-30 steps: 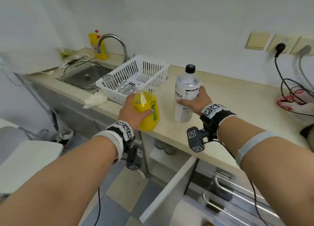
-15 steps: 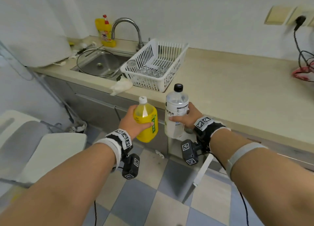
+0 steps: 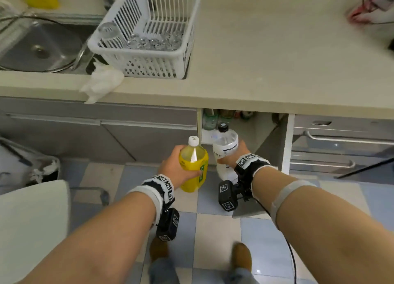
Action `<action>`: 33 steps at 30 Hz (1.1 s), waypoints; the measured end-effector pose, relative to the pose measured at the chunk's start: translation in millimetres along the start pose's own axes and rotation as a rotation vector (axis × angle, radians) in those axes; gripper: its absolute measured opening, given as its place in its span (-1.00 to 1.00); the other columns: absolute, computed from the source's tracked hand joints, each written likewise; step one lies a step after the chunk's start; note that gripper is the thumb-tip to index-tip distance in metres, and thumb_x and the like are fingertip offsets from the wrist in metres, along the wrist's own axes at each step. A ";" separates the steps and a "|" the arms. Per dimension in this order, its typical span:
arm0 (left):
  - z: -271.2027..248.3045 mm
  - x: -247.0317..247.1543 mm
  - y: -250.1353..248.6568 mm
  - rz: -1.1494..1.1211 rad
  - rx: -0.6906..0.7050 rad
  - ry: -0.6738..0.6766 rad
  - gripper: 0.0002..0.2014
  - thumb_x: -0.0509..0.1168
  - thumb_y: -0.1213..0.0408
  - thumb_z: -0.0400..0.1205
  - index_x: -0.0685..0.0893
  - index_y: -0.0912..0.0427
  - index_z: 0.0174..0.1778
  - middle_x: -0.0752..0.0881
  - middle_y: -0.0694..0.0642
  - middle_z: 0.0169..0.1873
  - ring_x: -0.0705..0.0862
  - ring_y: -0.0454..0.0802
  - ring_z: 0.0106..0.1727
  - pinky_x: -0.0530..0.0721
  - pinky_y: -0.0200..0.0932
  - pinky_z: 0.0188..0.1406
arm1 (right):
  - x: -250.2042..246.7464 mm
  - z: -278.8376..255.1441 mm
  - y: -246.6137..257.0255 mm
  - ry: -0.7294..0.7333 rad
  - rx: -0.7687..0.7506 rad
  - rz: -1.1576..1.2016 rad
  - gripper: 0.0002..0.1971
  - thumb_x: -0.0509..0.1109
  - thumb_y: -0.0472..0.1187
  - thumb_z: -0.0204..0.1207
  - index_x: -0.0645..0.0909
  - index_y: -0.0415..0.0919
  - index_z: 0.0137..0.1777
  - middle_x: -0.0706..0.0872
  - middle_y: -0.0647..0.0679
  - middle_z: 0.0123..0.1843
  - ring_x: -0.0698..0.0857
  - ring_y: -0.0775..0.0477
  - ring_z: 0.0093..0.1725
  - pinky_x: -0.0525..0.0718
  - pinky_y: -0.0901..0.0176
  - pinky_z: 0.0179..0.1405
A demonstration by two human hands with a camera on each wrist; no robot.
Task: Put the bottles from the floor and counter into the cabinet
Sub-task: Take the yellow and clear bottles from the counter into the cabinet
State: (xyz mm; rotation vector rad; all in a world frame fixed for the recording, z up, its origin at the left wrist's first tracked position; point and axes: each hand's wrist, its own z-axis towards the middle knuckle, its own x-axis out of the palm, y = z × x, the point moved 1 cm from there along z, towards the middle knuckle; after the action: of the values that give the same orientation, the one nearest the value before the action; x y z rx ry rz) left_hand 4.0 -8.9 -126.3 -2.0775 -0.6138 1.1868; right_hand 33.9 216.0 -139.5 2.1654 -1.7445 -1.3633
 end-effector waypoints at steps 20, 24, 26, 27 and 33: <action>254.7 204.1 -9.0 -0.174 0.260 0.096 -0.21 0.68 0.05 0.27 0.41 0.00 0.34 0.68 0.03 0.16 0.68 0.14 0.20 0.56 -0.13 0.13 | -4.7 189.0 -88.4 -0.505 0.174 0.313 -0.15 0.54 0.03 0.45 0.21 -0.22 0.63 0.47 -0.19 0.53 0.52 -0.22 0.48 0.45 0.15 0.28; 288.1 234.7 -13.5 -0.190 0.318 0.067 -0.16 0.69 0.08 0.28 0.40 0.05 0.42 0.71 0.09 0.25 0.68 0.16 0.23 0.55 -0.13 0.10 | -10.1 238.0 -90.8 -0.565 0.140 0.274 0.04 0.56 0.25 0.21 0.23 -0.19 0.62 0.45 -0.14 0.59 0.51 -0.20 0.53 0.47 -0.02 0.51; 302.4 249.1 -12.7 -0.185 0.323 0.050 -0.14 0.69 0.03 0.28 0.40 0.07 0.42 0.71 0.13 0.26 0.69 0.22 0.25 0.62 -0.02 0.18 | -11.2 250.2 -95.8 -0.611 0.153 0.311 -0.04 0.63 0.09 0.25 0.24 -0.19 0.57 0.53 -0.16 0.50 0.60 -0.26 0.43 0.58 -0.07 0.40; 309.2 255.8 -11.3 -0.192 0.320 0.045 -0.14 0.68 0.02 0.29 0.39 0.09 0.43 0.71 0.15 0.27 0.69 0.24 0.25 0.63 0.02 0.21 | -11.0 255.6 -99.1 -0.626 0.165 0.310 -0.09 0.62 0.05 0.30 0.24 -0.18 0.56 0.55 -0.19 0.46 0.61 -0.29 0.40 0.60 -0.06 0.35; 343.3 290.7 6.9 -0.245 0.406 -0.022 -0.21 0.59 0.17 0.45 0.33 0.11 0.54 0.57 0.26 0.38 0.62 0.27 0.33 0.58 0.06 0.36 | 3.5 290.3 -112.6 -0.666 0.134 0.369 -0.38 0.45 -0.03 0.51 0.25 -0.25 0.42 0.61 -0.30 0.31 0.68 -0.34 0.21 0.57 0.03 0.01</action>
State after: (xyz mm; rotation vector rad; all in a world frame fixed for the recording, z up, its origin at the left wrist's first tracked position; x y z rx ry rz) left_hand -156.8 288.3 -423.3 -1.6028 -0.5645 1.0891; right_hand -65.6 389.0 -378.5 1.3876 -2.3424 -2.0355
